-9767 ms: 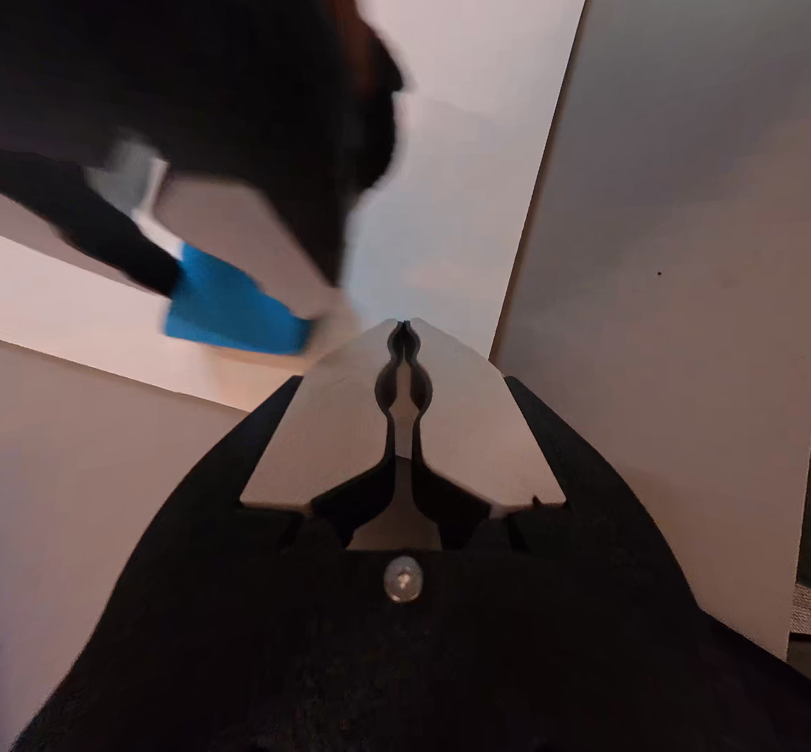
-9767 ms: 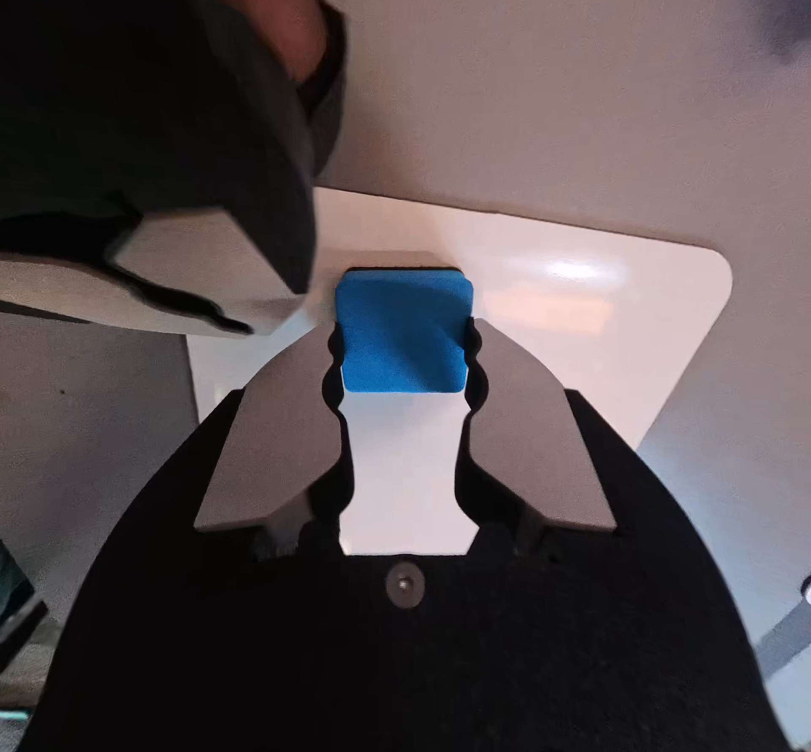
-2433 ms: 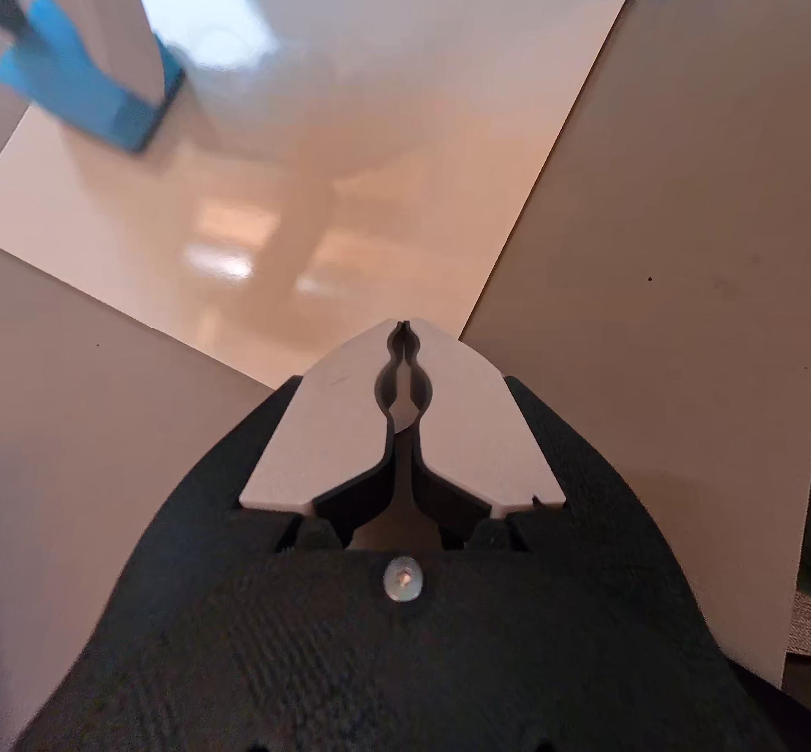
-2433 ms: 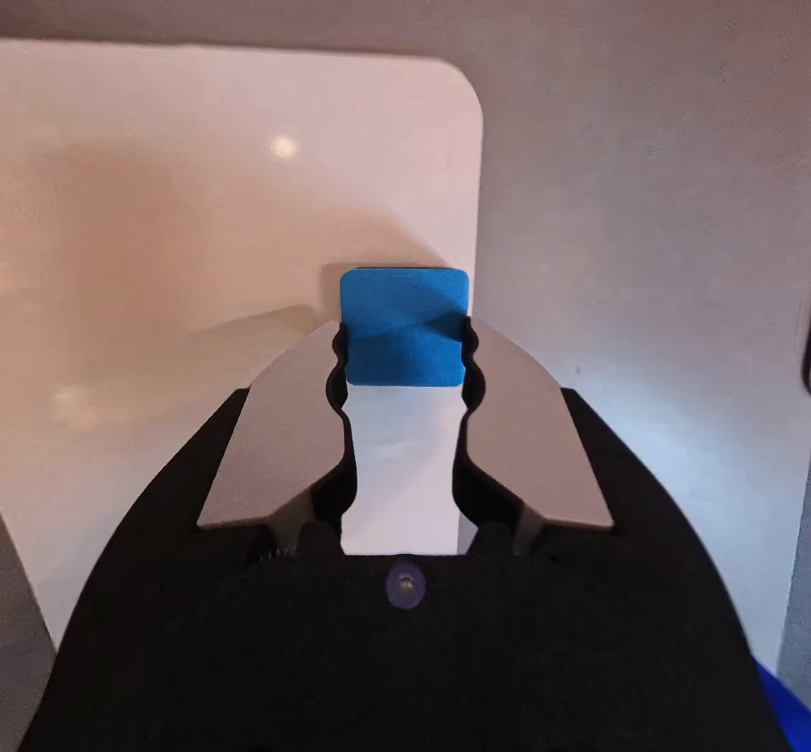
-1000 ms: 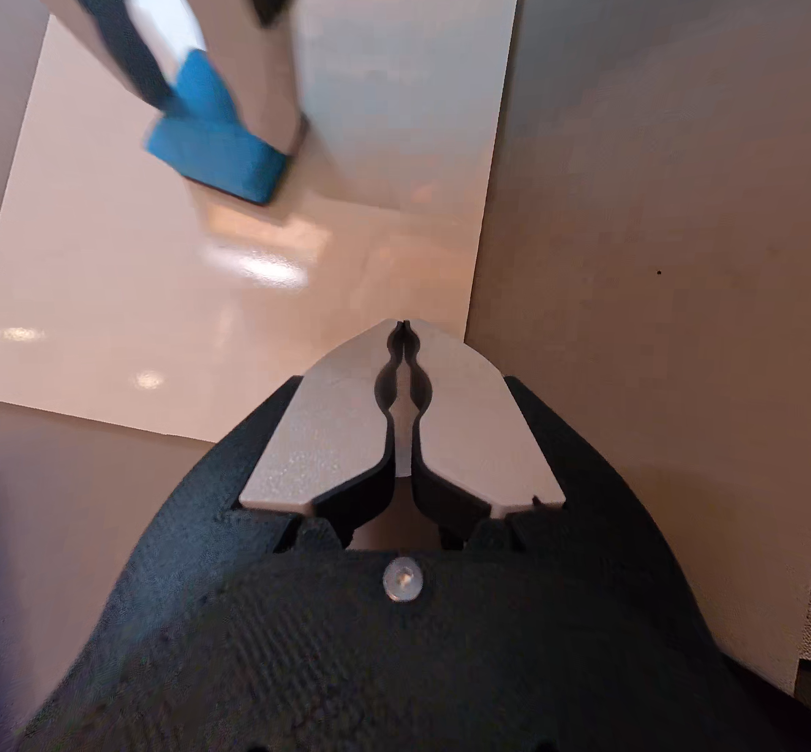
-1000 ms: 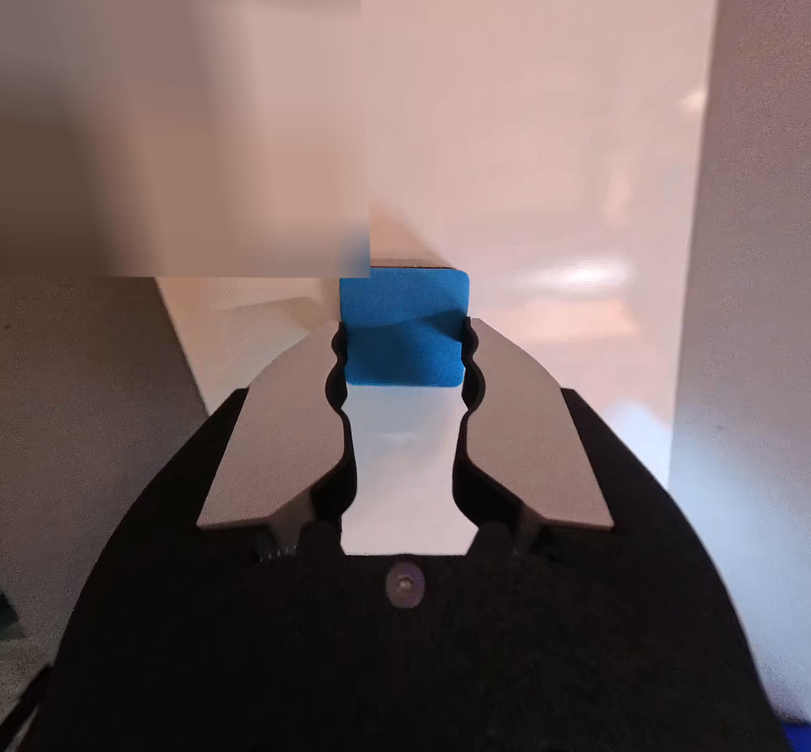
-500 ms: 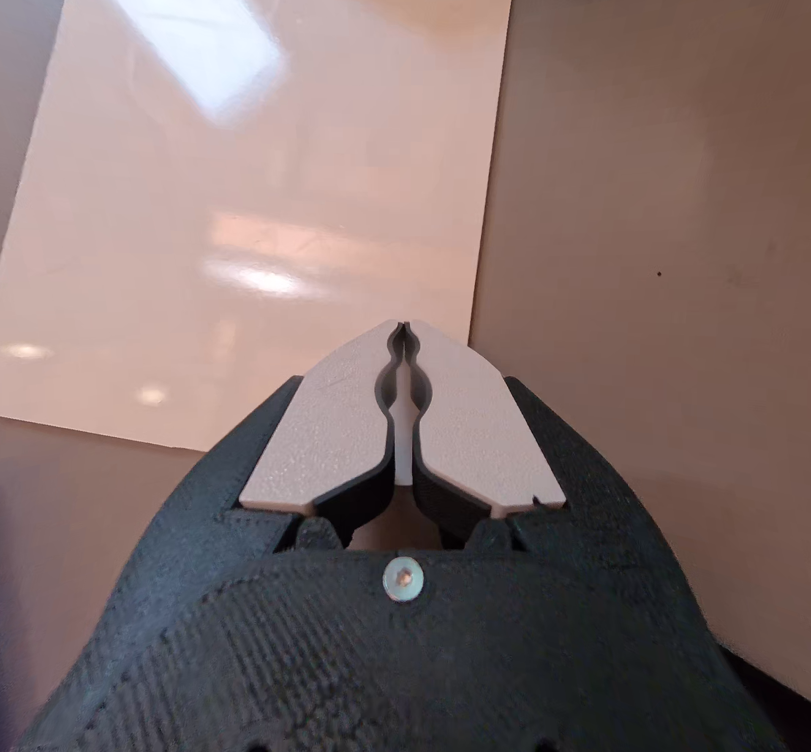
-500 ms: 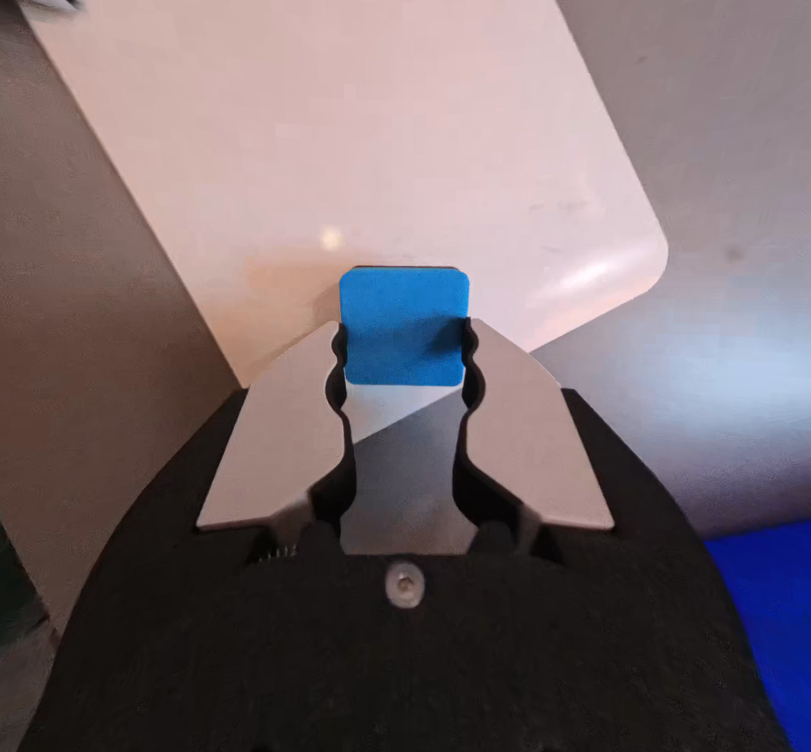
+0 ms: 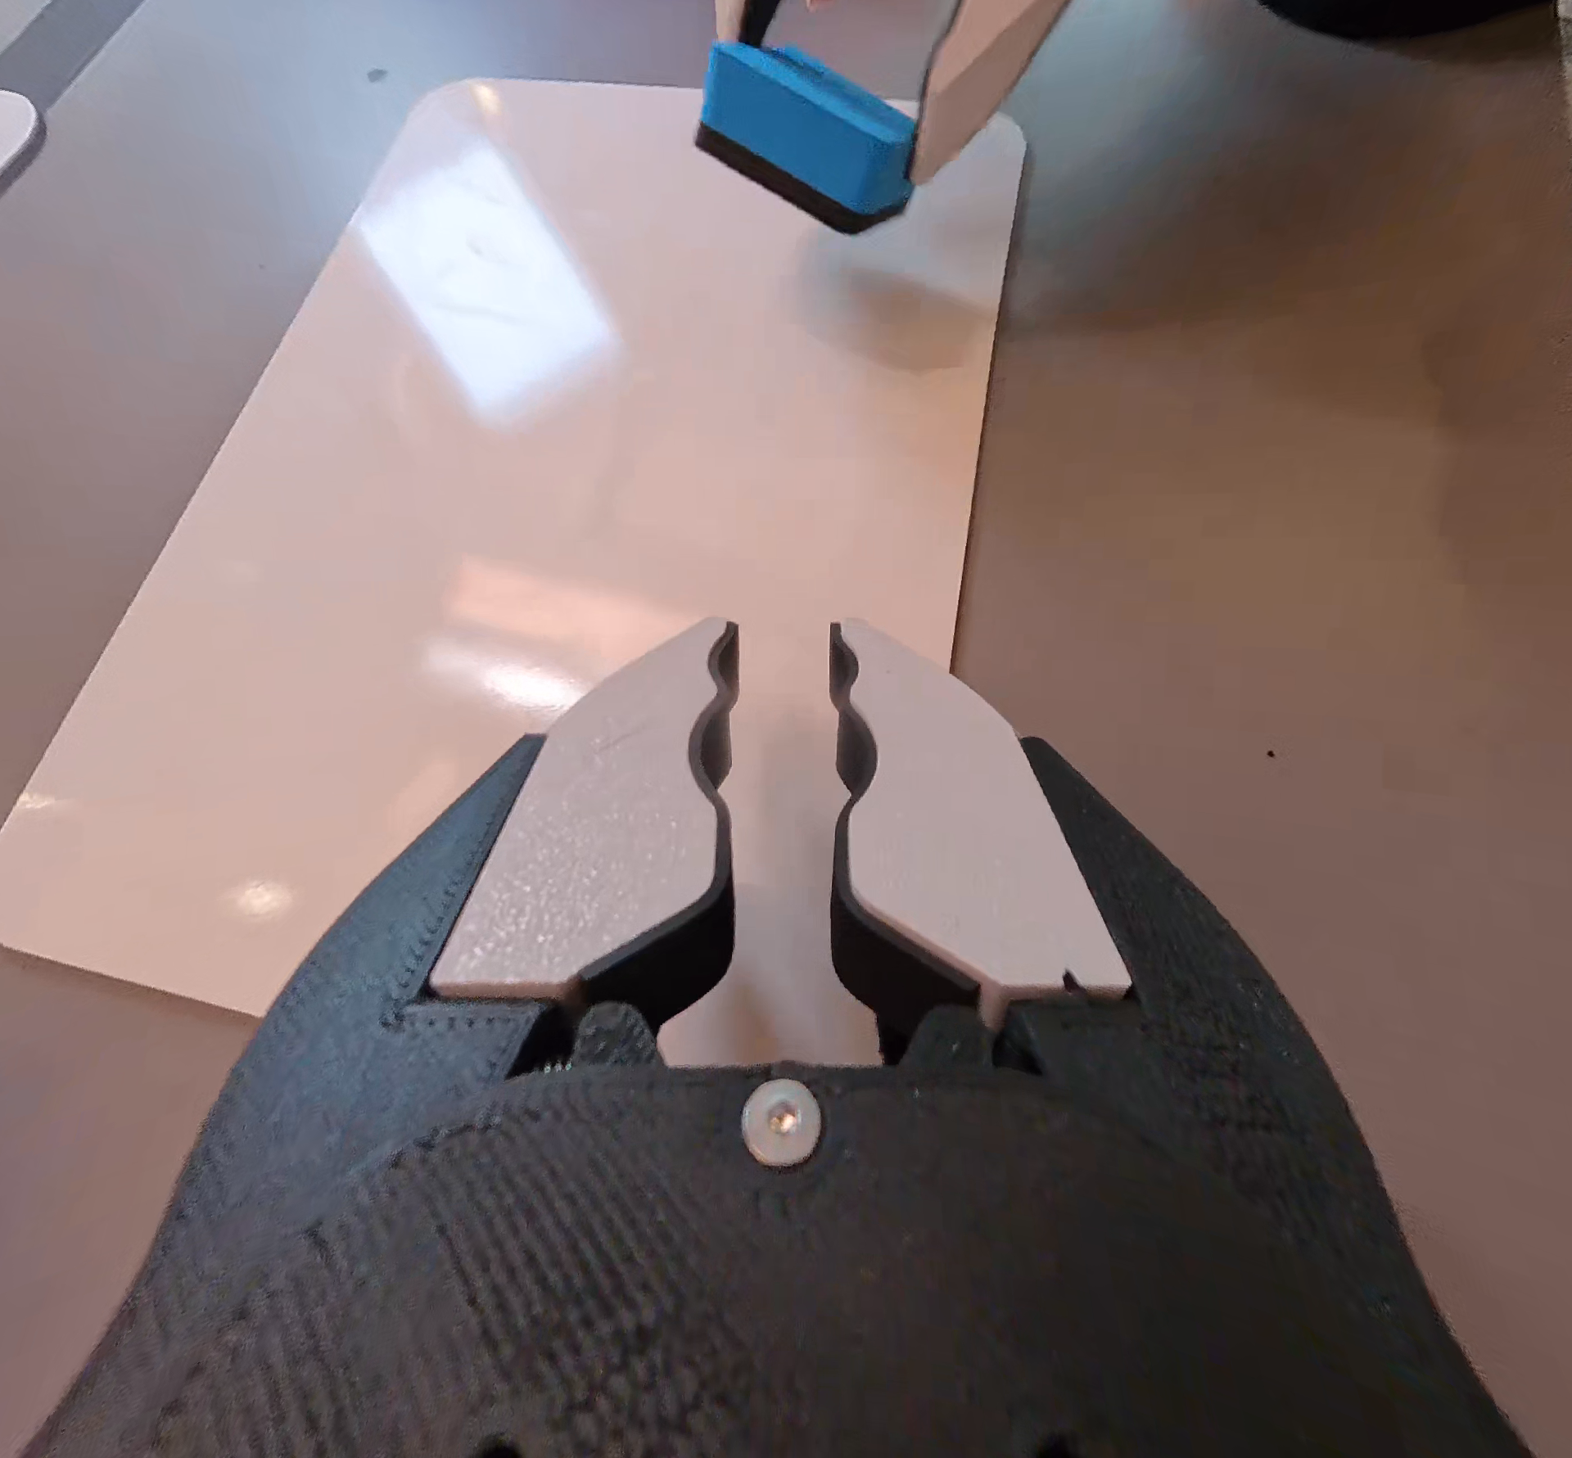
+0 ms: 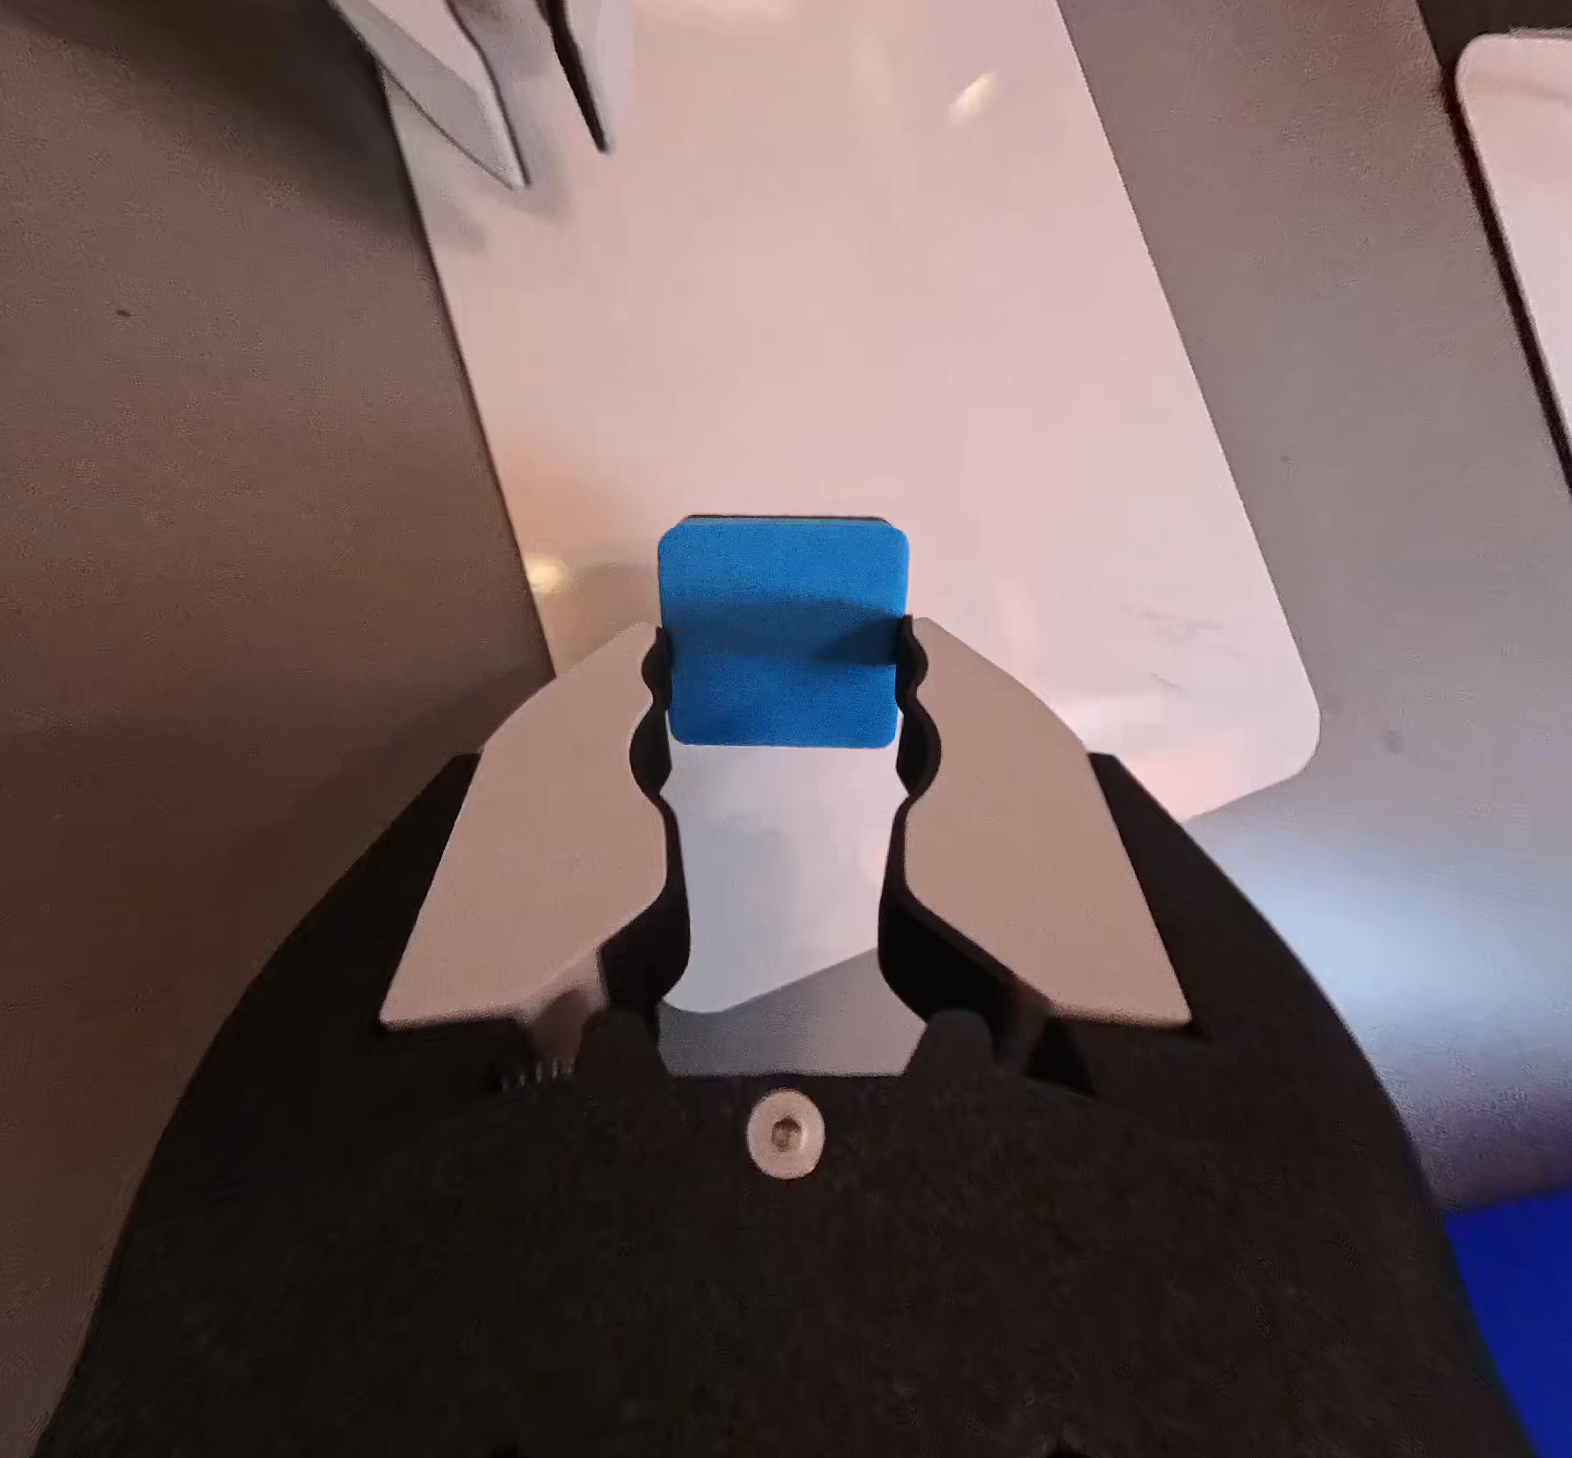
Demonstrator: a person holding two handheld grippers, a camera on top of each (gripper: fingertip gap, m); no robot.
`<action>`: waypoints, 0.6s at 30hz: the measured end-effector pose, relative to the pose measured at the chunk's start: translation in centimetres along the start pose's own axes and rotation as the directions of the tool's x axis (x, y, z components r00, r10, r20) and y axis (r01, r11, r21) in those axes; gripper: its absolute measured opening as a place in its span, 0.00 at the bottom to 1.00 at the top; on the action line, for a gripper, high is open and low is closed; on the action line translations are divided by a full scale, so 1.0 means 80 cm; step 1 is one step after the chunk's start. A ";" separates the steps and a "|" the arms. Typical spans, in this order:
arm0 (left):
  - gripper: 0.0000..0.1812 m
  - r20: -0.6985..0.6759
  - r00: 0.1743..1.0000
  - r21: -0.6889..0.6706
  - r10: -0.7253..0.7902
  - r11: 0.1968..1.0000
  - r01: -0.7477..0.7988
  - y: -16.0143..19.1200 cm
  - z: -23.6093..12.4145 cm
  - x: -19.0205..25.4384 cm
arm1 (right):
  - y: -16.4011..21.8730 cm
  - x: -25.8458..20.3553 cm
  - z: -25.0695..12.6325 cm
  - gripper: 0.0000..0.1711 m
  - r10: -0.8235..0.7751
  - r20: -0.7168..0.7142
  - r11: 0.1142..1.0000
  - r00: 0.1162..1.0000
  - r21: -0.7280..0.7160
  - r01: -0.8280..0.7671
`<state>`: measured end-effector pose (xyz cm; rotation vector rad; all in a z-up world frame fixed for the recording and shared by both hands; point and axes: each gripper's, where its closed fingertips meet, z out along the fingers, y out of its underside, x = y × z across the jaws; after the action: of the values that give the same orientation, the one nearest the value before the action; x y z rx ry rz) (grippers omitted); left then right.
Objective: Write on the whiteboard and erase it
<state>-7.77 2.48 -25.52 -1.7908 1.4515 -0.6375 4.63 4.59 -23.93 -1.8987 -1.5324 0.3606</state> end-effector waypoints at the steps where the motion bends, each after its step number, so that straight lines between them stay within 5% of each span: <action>1: 0.12 0.002 1.000 -0.003 0.000 1.000 0.000 0.001 0.000 -0.001 | 0.005 0.010 -0.002 0.30 0.026 -0.019 0.999 0.999 -0.027 -0.027; 9: 0.17 0.014 1.000 0.001 -0.001 1.000 0.001 0.004 -0.003 -0.007 | 0.014 0.176 -0.038 0.30 0.017 -0.209 0.961 0.978 -0.267 -0.074; 13: 0.17 0.051 0.998 0.003 0.024 1.000 -0.024 0.005 -0.009 -0.010 | 0.023 0.253 -0.005 0.30 0.065 -0.156 0.923 0.986 -0.367 -0.118; 18: 0.16 0.077 0.997 0.027 0.026 0.999 -0.028 0.000 -0.018 -0.015 | 0.049 0.268 0.055 0.30 0.141 -0.055 0.884 0.988 -0.443 -0.151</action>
<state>-9.16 3.29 -24.59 -1.7517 1.4065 -0.5667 10.92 25.87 -25.71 -2.3727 -1.5573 0.0487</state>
